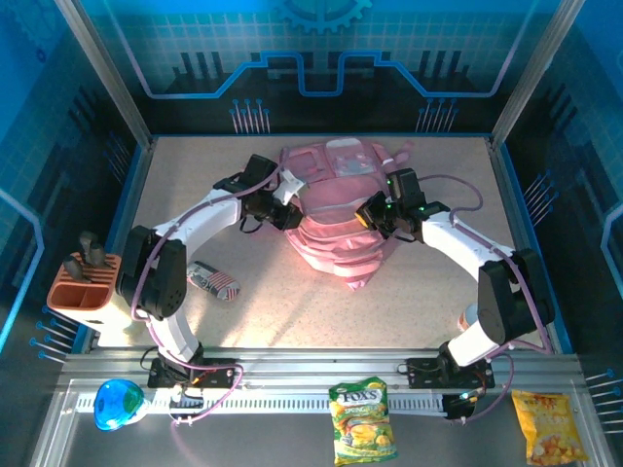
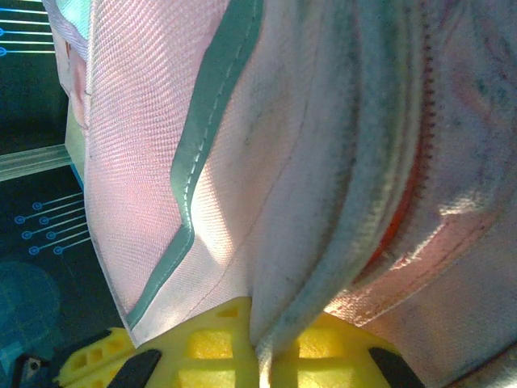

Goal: Pack the student bag

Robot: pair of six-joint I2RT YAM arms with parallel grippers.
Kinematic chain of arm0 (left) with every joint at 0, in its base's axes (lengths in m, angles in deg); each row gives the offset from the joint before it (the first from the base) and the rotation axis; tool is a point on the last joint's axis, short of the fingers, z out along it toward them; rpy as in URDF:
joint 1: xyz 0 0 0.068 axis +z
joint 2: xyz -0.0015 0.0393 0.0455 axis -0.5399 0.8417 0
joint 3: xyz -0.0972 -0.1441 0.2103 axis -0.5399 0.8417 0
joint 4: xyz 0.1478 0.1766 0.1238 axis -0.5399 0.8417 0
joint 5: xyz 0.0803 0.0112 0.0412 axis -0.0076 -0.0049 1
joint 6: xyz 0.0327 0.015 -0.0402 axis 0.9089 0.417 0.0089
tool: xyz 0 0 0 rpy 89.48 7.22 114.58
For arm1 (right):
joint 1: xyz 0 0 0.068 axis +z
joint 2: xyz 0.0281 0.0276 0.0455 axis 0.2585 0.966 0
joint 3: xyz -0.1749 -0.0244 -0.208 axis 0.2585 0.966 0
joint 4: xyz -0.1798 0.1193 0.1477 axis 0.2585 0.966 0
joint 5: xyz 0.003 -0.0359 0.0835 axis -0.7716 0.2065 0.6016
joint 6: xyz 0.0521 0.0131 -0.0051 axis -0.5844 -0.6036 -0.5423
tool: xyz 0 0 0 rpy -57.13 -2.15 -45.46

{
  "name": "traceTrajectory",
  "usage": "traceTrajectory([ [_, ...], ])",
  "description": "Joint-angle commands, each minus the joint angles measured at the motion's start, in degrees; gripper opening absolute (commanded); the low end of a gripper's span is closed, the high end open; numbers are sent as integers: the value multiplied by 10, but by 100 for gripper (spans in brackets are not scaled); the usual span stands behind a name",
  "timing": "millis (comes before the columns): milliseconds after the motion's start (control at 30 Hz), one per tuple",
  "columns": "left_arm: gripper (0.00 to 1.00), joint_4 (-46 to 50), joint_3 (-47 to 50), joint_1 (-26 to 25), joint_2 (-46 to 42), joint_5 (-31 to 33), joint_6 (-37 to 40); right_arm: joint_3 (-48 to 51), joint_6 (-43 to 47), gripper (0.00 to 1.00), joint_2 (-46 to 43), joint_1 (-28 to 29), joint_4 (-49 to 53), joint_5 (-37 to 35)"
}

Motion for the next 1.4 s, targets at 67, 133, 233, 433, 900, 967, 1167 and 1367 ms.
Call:
traceTrajectory([
  [67,12,-29,-16,19,7,-2,-49,-1,36,2,-17,-4,20,-36],
  [133,16,-35,-25,20,13,29,-75,-1,43,2,-18,-2,18,-35],
  [233,23,-45,-29,20,10,73,-111,-4,64,6,-22,3,11,-30],
  [433,39,-20,-2,20,-46,152,-177,-14,114,48,-44,5,34,-34],
  [900,88,128,223,72,-251,380,-473,-89,268,81,-68,19,152,-116],
  [967,92,137,246,85,-269,401,-500,-87,274,85,-67,22,142,-114],
  [1167,99,169,278,127,-299,450,-562,-94,285,98,-59,36,141,-129],
  [1367,99,150,308,179,-269,411,-612,-112,294,100,-44,49,152,-140],
])
